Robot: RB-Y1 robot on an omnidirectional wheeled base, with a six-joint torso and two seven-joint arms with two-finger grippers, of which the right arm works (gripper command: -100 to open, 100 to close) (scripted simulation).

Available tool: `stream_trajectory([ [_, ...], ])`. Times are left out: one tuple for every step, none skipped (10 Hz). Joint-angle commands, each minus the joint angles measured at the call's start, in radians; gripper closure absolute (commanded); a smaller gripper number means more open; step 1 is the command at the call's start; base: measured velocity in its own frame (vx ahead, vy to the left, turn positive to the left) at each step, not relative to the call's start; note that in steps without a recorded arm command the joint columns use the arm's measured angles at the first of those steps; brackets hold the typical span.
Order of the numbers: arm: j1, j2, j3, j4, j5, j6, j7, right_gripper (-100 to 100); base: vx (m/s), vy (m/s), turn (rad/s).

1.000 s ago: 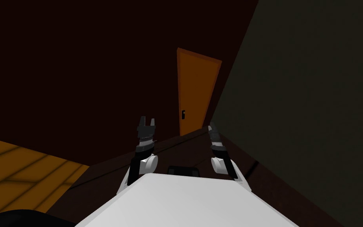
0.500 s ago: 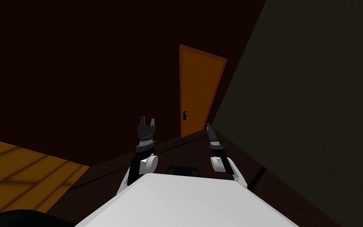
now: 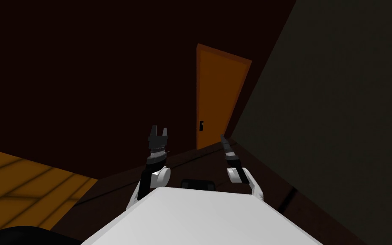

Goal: Pull the door open

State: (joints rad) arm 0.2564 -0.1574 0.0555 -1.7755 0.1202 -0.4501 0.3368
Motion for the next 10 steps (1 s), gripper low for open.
stream_trajectory([
  [-0.018, -0.009, 0.000, 0.038, 0.018, -0.003, 0.034, -100, 0.089, 0.020, 0.041],
  [-0.030, -0.016, 0.000, 0.061, 0.029, -0.004, 0.053, -100, 0.110, 0.030, 0.058],
  [-0.041, -0.023, -0.001, 0.085, 0.040, -0.005, 0.072, -100, 0.107, 0.036, 0.049],
  [-0.053, -0.030, -0.002, 0.108, 0.050, -0.006, 0.091, -100, 0.094, 0.025, 0.037],
  [-0.065, -0.036, -0.002, 0.131, 0.061, -0.008, 0.110, -100, 0.089, 0.018, 0.057],
  [-0.077, -0.043, -0.003, 0.155, 0.072, -0.009, 0.129, -100, 0.107, 0.032, 0.051],
  [-0.088, -0.050, -0.004, 0.178, 0.082, -0.010, 0.149, -100, 0.108, 0.045, 0.041],
  [-0.100, -0.057, -0.004, 0.201, 0.093, -0.011, 0.167, -100, 0.117, 0.036, 0.052],
  [-0.111, -0.063, -0.005, 0.224, 0.103, -0.013, 0.186, -100, 0.114, 0.027, 0.049],
  [-0.123, -0.070, -0.006, 0.246, 0.114, -0.014, 0.204, -100, 0.099, 0.014, 0.042],
])
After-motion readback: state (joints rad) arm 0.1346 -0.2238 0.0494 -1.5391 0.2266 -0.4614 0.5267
